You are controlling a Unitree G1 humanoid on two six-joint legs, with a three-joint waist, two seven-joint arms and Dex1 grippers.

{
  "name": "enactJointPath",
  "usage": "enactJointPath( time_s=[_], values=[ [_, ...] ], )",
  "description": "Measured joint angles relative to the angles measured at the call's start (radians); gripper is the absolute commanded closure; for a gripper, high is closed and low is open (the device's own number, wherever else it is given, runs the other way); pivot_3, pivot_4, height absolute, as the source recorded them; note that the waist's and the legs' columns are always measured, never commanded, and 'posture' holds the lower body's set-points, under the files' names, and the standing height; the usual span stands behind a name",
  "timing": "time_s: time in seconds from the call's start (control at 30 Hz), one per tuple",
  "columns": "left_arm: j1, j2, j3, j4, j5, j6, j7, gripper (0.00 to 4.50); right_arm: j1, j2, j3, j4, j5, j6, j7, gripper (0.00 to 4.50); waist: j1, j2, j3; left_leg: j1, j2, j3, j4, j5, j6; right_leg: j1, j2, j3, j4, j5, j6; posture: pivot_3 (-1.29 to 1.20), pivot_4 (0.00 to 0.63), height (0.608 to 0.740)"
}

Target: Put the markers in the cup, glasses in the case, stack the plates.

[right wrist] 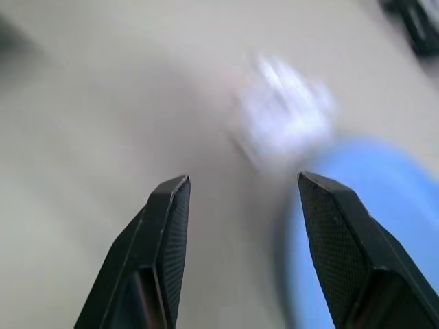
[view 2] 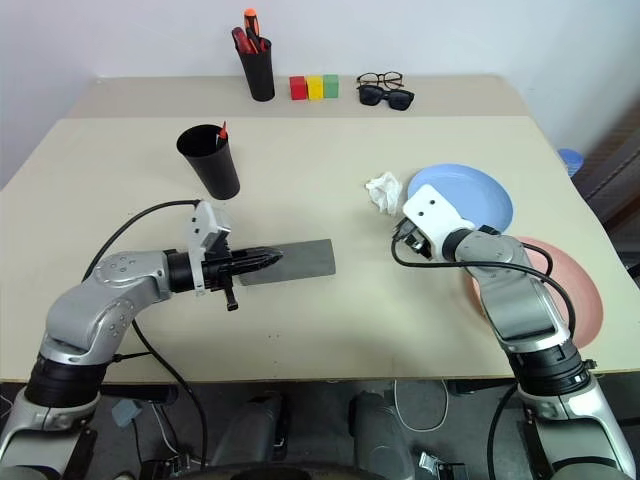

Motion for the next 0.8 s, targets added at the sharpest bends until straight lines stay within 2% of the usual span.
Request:
enactJointPath(
  time_s=[0.13,0.23,0.33,0.63,0.73,0.8],
  values=[
    [0.034,0.0,-0.015,-0.012,0.016,-0.048,0.0,4.46,0.001,0.001,0.039,0.13,-0.08,-0.072,-0.06,2.02,-0.003,0.0,0.0,0.0,0.0,0.001,0.0,0.0,0.0,0.0,0.001,0.0,0.0,0.0,0.0,0.0,0.15,0.74],
    [0.035,-0.001,-0.027,-0.017,0.017,-0.056,0.005,4.5,-0.018,0.01,0.057,0.187,-0.107,-0.136,-0.075,2.85,-0.005,0.0,0.0,0.001,0.0,0.001,0.0,0.0,0.001,0.001,0.002,0.0,0.0,0.0,0.0,0.0,0.15,0.74],
    [0.035,-0.001,-0.029,-0.017,0.017,-0.066,0.009,4.5,-0.019,0.016,0.081,0.225,-0.133,-0.194,-0.082,4.35,-0.005,0.0,0.0,0.001,0.0,0.001,0.0,0.0,0.001,0.001,0.002,0.0,0.0,0.0,0.0,0.0,0.15,0.74],
    [0.026,-0.025,-0.043,-0.009,0.016,-0.089,0.02,4.5,0.001,0.003,0.084,0.217,-0.202,-0.352,-0.118,4.44,-0.002,0.001,0.0,0.001,0.0,0.0,0.0,0.0,0.001,0.001,0.002,0.001,0.0,0.0,0.0,0.0,0.15,0.74],
    [-0.001,-0.059,-0.047,0.027,0.015,-0.094,0.028,4.5,0.063,-0.029,0.014,0.073,-0.202,-0.351,-0.114,4.44,0.003,0.002,0.001,0.0,0.0,0.0,0.001,0.0,0.001,0.001,0.001,0.0,0.0,0.0,0.0,0.0,0.15,0.74],
    [-0.026,-0.07,-0.054,0.057,0.015,-0.113,0.014,4.5,0.151,-0.061,-0.086,-0.067,-0.183,-0.307,-0.082,4.44,0.009,0.002,0.0,0.0,0.0,0.0,0.001,-0.001,0.002,0.001,0.001,-0.001,-0.001,0.0,0.001,0.0,0.15,0.74]
  ],
)
